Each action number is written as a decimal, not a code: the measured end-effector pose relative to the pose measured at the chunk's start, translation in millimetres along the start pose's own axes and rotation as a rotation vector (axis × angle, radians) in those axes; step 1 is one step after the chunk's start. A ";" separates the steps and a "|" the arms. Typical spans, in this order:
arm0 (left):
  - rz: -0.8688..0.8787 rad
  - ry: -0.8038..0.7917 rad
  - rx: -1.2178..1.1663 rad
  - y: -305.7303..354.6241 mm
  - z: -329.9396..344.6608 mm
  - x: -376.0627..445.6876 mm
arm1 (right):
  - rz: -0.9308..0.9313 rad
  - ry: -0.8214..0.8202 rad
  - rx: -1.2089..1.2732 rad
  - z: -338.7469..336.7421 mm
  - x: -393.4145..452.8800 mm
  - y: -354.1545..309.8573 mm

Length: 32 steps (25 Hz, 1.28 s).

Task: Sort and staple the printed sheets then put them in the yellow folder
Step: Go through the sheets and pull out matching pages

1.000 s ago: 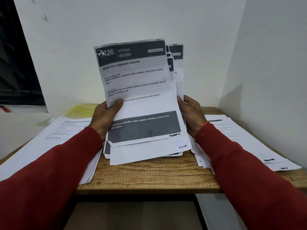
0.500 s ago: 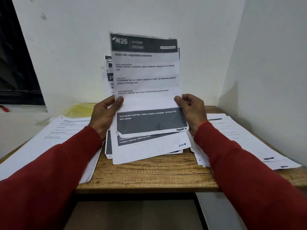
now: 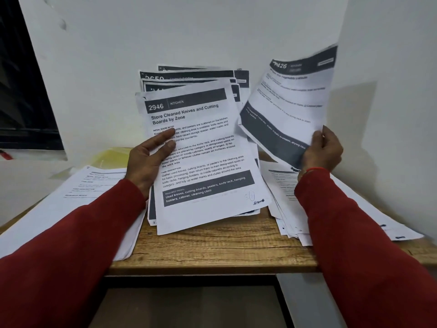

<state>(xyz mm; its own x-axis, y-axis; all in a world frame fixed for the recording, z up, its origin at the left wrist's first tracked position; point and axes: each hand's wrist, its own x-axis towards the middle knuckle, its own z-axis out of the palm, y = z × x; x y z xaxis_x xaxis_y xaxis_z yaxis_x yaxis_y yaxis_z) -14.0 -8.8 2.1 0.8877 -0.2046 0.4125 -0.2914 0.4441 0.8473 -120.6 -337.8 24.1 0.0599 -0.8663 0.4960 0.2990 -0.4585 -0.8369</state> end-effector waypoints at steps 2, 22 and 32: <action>0.005 0.005 -0.002 0.7 0.6 -0.2 | -0.012 -0.007 -0.032 1.1 -2.3 0.7; 0.023 0.001 -0.007 1.3 0.4 -0.3 | 0.162 -0.173 0.206 8.9 -0.4 5.9; 0.037 -0.003 -0.004 -5.9 -5.3 5.0 | 0.395 -0.966 0.445 18.3 -82.4 -36.5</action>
<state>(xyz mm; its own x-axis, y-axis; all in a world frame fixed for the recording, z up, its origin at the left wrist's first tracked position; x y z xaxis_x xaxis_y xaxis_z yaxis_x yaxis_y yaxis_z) -6.0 -7.8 -2.7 0.8753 -0.1909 0.4443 -0.3223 0.4548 0.8302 -119.0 -246.0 18.0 0.8772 -0.3303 0.3484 0.3970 0.0911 -0.9133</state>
